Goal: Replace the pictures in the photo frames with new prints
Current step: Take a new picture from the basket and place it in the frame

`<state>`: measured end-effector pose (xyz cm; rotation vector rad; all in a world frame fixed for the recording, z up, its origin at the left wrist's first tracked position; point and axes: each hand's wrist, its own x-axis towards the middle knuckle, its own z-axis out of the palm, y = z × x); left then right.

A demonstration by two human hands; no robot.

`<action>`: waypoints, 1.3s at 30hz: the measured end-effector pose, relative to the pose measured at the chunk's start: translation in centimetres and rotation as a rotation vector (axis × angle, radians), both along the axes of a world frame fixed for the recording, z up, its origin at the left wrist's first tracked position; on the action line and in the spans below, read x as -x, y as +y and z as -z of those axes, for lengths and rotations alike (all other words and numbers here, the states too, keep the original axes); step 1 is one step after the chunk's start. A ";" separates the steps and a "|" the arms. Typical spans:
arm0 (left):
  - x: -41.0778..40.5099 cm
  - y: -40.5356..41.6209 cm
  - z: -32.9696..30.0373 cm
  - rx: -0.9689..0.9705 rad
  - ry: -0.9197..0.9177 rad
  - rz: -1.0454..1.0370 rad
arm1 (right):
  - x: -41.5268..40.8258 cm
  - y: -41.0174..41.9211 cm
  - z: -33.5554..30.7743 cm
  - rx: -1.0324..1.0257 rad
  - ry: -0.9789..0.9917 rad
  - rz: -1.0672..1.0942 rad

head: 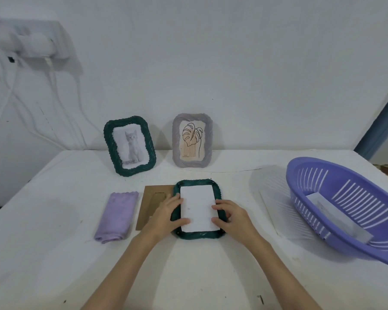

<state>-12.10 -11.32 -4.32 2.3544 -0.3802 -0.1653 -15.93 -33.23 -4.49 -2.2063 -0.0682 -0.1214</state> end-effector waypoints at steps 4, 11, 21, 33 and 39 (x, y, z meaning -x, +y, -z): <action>0.0 1.1 0.3 -0.055 -0.195 -0.435 | 0.2 -0.1 -0.1 -0.046 -0.072 0.119; 0.4 1.0 1.0 0.023 -0.105 -0.567 | 0.1 0.1 0.0 -0.019 -0.023 0.147; 0.4 1.9 0.8 0.091 -0.034 -0.547 | -0.3 0.5 -0.6 -0.023 0.055 0.181; 0.5 0.8 0.8 0.082 -0.099 -0.602 | -1.6 -0.9 -0.5 -0.006 0.106 0.287; 1.2 1.0 -0.9 0.200 -0.215 -0.655 | -1.4 -0.9 -0.4 -0.022 0.099 0.269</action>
